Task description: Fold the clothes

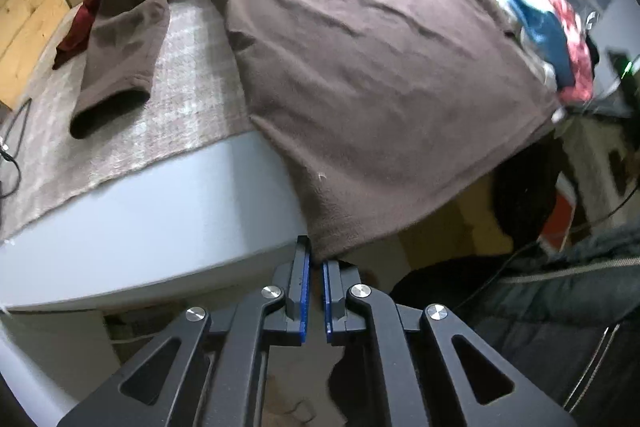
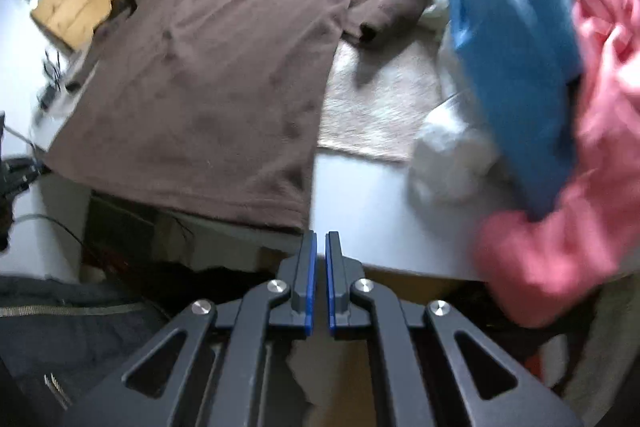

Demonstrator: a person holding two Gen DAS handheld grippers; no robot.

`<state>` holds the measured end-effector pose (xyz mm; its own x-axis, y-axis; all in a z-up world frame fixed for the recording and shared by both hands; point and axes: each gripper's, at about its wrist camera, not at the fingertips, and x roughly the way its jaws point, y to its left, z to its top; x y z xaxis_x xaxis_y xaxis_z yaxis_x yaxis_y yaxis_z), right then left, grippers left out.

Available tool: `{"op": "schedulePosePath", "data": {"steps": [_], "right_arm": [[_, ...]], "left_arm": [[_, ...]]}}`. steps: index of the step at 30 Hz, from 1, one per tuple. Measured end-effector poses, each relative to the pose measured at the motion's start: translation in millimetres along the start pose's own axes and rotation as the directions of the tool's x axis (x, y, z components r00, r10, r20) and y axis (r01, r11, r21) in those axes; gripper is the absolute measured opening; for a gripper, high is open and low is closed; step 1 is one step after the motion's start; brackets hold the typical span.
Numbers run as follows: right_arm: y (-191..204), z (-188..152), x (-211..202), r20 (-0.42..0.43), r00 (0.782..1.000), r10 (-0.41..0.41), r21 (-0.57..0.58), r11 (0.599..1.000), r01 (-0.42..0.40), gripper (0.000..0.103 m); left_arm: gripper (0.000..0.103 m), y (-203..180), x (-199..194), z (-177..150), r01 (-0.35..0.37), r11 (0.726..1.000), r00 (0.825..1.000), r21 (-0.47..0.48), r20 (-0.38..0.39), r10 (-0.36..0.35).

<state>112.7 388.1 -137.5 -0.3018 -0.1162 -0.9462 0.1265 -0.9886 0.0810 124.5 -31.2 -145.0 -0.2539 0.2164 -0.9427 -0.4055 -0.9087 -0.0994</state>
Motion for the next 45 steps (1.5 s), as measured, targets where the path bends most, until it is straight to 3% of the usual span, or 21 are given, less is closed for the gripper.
{"op": "schedulePosePath", "data": {"steps": [3, 7, 10, 12, 19, 22, 23, 27, 32, 34, 35, 36, 38, 41, 43, 45], "right_arm": [[0, 17, -34, 0.068, 0.998, 0.012, -0.020, 1.000, -0.011, 0.010], [21, 67, -39, 0.190, 0.980, 0.054, -0.084, 0.996, -0.038, 0.040], [53, 106, 1, 0.201, 0.976, 0.079, -0.164, 0.985, -0.046, 0.040], [72, 129, 34, 0.154, 0.983, 0.100, -0.169, 0.983, -0.073, 0.040], [114, 163, 80, 0.046, 0.986, 0.158, -0.146, 0.978, -0.150, 0.040], [131, 175, 80, 0.037, 0.986, 0.161, -0.180, 0.972, -0.152, 0.040], [137, 179, 80, 0.035, 0.986, 0.162, -0.191, 0.970, -0.153, 0.040], [154, 191, 86, 0.004, 0.990, 0.140, -0.235, 0.962, -0.136, 0.040], [182, 222, 72, 0.024, 0.976, 0.214, -0.269, 0.942, -0.200, 0.040], [201, 240, 66, 0.051, 0.964, 0.259, -0.294, 0.927, -0.234, 0.042], [214, 244, 66, 0.002, 0.945, 0.328, -0.427, 0.855, -0.296, 0.043], [231, 245, 68, -0.025, 0.934, 0.356, -0.469, 0.821, -0.326, 0.044], [266, 245, 73, -0.064, 0.919, 0.388, -0.511, 0.779, -0.364, 0.044], [315, 234, 83, -0.126, 0.899, 0.420, -0.571, 0.710, -0.412, 0.044], [343, 222, 93, -0.185, 0.877, 0.444, -0.580, 0.671, -0.462, 0.046], [365, 214, 108, -0.225, 0.866, 0.446, -0.563, 0.667, -0.489, 0.046]], "left_arm": [[0.008, 8, -12, -10, -0.018, 1.000, 0.999, -0.001, -0.039, 0.018], [0.008, 40, -35, 6, -0.063, 0.996, 0.998, -0.065, 0.019, 0.065], [0.019, 80, -35, 39, -0.127, 0.981, 0.988, -0.145, 0.073, 0.139], [0.018, 99, -26, 59, -0.156, 0.973, 0.980, -0.169, 0.093, 0.173], [0.019, 118, 22, 99, -0.235, 0.971, 0.970, -0.044, 0.051, 0.237], [0.017, 130, 28, 103, -0.190, 0.980, 0.980, -0.050, 0.044, 0.193], [0.002, 134, 28, 103, -0.170, 0.984, 0.984, -0.053, 0.046, 0.173], [0.000, 146, 7, 95, -0.113, 0.991, 0.990, -0.066, 0.079, 0.118], [0.032, 173, -18, 80, -0.092, 0.986, 0.991, -0.138, 0.087, 0.105], [0.032, 194, -19, 78, -0.063, 0.977, 0.992, -0.203, 0.092, 0.083], [0.033, 200, -15, 77, -0.064, 0.973, 0.993, -0.223, 0.084, 0.084], [0.033, 204, -12, 76, -0.078, 0.972, 0.992, -0.222, 0.076, 0.097], [0.033, 205, -1, 76, -0.096, 0.976, 0.993, -0.196, 0.055, 0.109], [0.033, 204, 11, 79, -0.063, 0.986, 0.997, -0.155, 0.038, 0.070], [0.034, 203, 14, 80, -0.031, 0.989, 0.998, -0.142, 0.042, 0.037], [0.034, 205, 14, 83, -0.013, 0.991, 0.999, -0.136, 0.047, 0.019]]}}
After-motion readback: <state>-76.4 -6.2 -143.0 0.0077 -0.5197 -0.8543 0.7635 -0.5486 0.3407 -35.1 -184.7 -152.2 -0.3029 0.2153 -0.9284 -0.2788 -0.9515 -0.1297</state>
